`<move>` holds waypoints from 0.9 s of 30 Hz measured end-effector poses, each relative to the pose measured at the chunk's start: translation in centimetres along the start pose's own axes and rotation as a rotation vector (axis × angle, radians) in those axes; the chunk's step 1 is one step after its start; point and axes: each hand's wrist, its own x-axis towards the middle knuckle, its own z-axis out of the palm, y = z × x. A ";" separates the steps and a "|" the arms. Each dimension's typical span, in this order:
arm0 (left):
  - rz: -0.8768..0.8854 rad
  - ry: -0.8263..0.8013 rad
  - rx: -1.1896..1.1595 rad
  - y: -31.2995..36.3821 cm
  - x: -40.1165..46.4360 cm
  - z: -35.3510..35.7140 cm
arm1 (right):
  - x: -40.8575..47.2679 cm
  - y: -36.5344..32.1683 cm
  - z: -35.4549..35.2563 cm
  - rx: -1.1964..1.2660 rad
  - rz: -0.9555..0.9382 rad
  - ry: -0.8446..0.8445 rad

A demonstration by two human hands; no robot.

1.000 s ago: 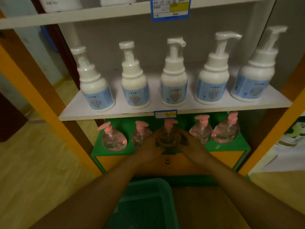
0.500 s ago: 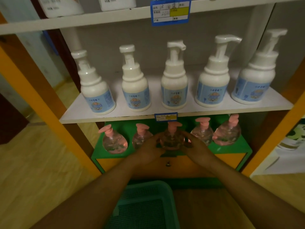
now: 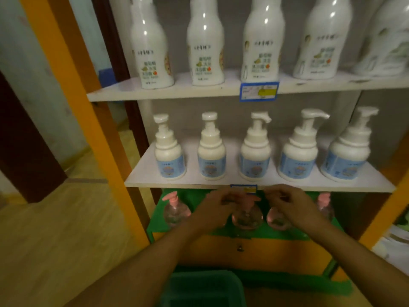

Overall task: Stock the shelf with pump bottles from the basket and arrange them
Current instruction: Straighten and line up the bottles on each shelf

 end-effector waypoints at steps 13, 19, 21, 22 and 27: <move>0.492 0.137 -0.082 23.7 0.2 -1.9 | 0.0 -17.0 -15.3 0.061 -0.367 0.334; 0.424 0.212 -0.038 29.0 3.1 -0.3 | 2.6 -18.7 -18.2 0.051 -0.294 0.365; 0.377 0.208 0.028 29.1 4.0 0.0 | 3.5 -18.2 -17.9 0.031 -0.244 0.302; 0.350 0.191 0.054 29.0 4.3 0.1 | 3.8 -18.0 -17.8 0.017 -0.230 0.278; 0.301 0.138 0.104 28.0 5.2 0.0 | 4.5 -17.3 -17.5 0.016 -0.235 0.220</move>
